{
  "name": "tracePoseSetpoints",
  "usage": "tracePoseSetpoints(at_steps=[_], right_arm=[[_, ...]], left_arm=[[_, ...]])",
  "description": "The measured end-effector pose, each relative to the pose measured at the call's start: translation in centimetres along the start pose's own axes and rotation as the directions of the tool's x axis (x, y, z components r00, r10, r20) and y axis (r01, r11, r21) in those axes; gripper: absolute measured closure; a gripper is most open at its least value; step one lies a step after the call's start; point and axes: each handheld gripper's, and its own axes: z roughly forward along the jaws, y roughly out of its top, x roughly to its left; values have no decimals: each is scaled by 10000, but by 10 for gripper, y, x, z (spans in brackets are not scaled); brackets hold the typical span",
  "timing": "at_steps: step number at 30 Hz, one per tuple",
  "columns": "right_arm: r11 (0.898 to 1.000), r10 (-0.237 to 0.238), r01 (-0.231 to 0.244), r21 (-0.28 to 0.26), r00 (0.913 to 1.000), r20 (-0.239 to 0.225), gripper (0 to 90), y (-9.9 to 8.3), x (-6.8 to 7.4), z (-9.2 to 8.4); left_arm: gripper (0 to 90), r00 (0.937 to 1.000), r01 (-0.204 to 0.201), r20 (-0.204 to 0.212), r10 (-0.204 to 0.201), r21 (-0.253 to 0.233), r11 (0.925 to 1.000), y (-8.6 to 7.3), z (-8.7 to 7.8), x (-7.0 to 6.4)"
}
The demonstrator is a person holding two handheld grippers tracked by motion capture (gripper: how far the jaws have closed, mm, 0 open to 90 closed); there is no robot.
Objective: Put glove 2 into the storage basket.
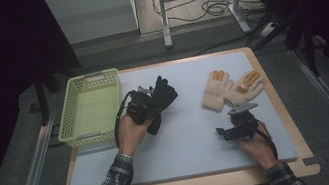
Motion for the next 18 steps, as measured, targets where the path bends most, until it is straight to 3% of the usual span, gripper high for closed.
tracePoseSetpoints(at_steps=[10,18], right_arm=[[10000,-15,15,-9,10000,-2,162,0,0,0],[10000,-8,8,-32,10000,-5,162,0,0,0]], left_arm=[[669,9949,477,-875,-506,-346,9983,13,-36,34],[665,9810,1011,-1593,-1103,-647,9928,9,-59,68]])
